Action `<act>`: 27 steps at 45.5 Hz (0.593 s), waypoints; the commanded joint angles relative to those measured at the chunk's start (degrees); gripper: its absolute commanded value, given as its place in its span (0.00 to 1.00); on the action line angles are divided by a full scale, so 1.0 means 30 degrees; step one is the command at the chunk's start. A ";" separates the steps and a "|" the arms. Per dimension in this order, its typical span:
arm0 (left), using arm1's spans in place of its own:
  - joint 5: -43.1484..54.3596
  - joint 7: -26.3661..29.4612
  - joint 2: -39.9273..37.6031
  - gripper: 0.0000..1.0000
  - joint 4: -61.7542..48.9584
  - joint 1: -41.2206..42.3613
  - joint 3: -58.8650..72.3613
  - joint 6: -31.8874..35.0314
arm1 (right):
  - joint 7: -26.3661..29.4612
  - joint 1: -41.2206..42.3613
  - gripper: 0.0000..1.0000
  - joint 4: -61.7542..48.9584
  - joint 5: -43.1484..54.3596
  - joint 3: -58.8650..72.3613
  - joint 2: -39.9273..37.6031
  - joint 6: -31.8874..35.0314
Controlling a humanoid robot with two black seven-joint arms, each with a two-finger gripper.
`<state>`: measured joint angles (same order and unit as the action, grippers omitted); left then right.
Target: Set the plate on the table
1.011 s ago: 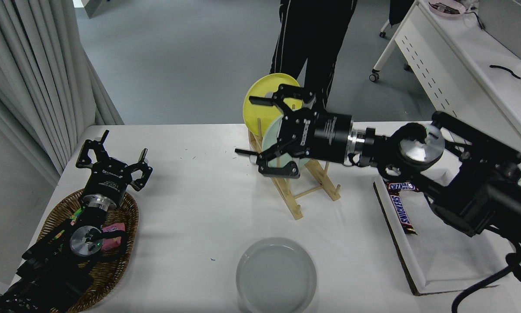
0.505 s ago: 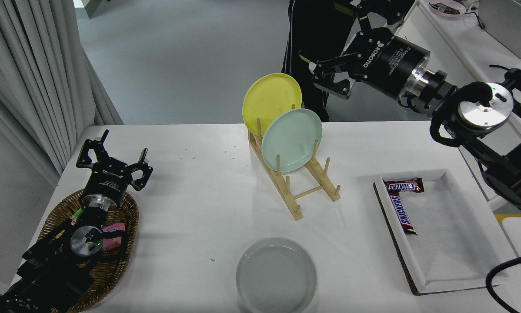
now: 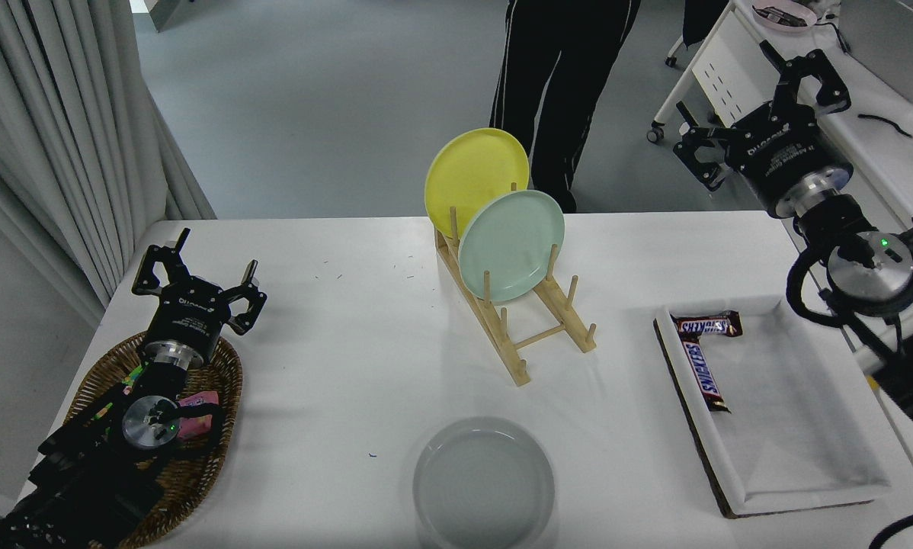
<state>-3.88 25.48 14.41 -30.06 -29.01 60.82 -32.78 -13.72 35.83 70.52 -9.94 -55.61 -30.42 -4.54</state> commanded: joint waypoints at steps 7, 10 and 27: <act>0.0004 0.0002 0.0000 1.00 0.0000 0.0002 0.0000 0.0000 | -0.0466 -0.3535 0.99 -0.3199 0.1554 -0.1240 0.0503 0.4638; 0.0004 0.0002 0.0000 1.00 0.0000 0.0002 0.0000 0.0000 | -0.0701 -0.4033 0.99 -0.4080 0.1554 -0.1415 0.0649 0.6838; 0.0004 0.0002 0.0000 1.00 0.0000 0.0002 0.0000 0.0000 | -0.1375 -0.4562 0.99 -0.9355 0.1554 -0.3027 0.2026 1.0007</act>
<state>-3.88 25.47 14.42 -30.05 -29.01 60.82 -32.78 -16.64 23.47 51.57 -5.56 -61.42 -27.23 18.63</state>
